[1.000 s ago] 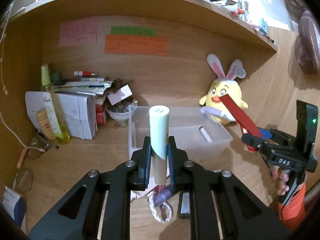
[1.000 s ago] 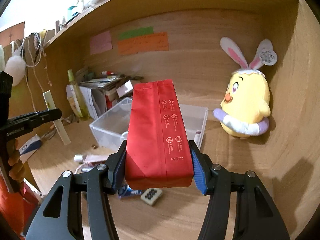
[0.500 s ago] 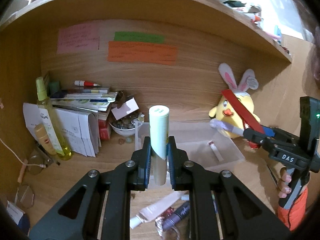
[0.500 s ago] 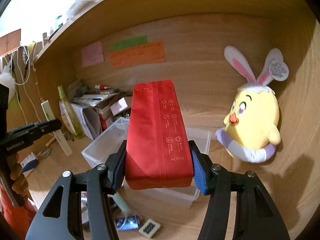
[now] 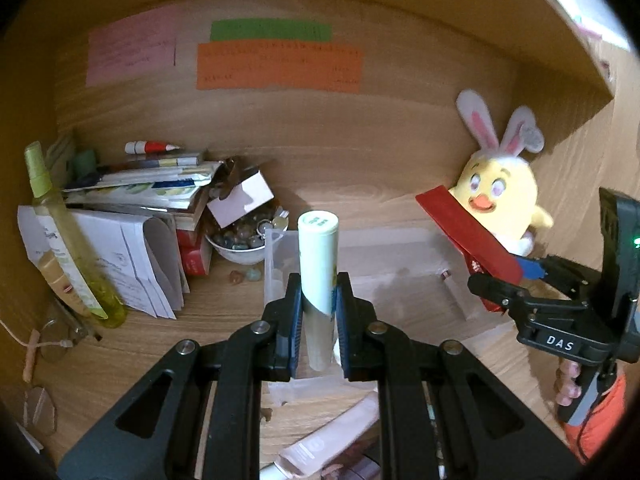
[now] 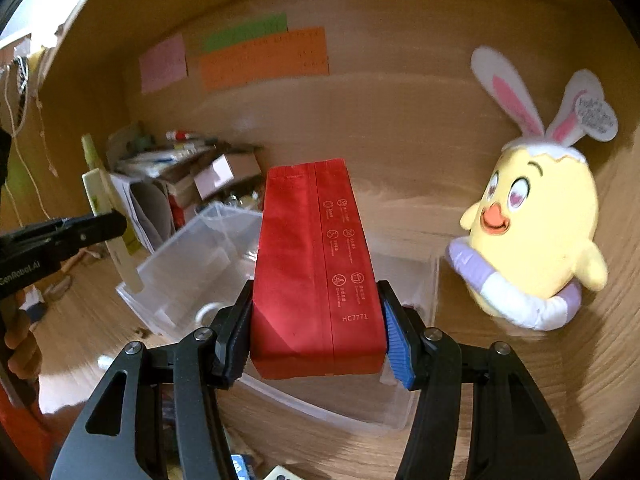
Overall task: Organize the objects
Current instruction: 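Carry the red pouch into the clear box with the right tool while the left tool drops the tube in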
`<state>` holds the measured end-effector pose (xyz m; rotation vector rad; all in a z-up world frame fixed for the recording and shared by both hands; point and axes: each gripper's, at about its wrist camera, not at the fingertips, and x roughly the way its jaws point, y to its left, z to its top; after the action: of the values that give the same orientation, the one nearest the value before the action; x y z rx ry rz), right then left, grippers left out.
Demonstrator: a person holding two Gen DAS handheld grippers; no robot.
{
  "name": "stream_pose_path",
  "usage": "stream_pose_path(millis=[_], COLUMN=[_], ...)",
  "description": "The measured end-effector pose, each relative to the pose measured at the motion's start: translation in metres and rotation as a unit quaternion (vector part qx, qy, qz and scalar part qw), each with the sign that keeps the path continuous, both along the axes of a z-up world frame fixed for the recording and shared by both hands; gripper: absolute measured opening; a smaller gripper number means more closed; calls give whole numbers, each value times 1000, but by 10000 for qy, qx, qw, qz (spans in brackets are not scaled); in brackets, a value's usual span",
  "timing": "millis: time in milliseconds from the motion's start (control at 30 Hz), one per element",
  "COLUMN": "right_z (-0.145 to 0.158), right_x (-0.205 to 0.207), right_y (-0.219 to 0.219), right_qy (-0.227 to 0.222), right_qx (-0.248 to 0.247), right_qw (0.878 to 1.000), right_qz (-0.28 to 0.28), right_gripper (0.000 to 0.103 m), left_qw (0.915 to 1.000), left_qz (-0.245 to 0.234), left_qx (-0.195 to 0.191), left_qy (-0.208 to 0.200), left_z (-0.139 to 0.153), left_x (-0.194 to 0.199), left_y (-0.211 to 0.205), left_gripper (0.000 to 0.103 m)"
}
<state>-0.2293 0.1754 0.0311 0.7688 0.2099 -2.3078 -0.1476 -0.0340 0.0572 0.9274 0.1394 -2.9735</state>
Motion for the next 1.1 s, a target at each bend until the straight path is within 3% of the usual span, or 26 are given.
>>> stream_pose_path(millis=[500, 833, 1100], right_z=[-28, -34, -35], right_x=[-11, -13, -12], right_y=[-16, -22, -21], right_qy=[-286, -371, -276], right_qx=[453, 614, 667], right_qw=[9986, 9974, 9974], right_qz=[41, 85, 16], right_gripper=[53, 53, 53], left_qw=[9958, 9946, 9958], left_qz=[-31, -235, -413], left_qx=[-664, -683, -472], left_qy=[-633, -749, -673], left_z=[-36, -43, -37], left_x=[-30, -34, -27], left_y=[26, 39, 42], left_gripper=[15, 15, 41])
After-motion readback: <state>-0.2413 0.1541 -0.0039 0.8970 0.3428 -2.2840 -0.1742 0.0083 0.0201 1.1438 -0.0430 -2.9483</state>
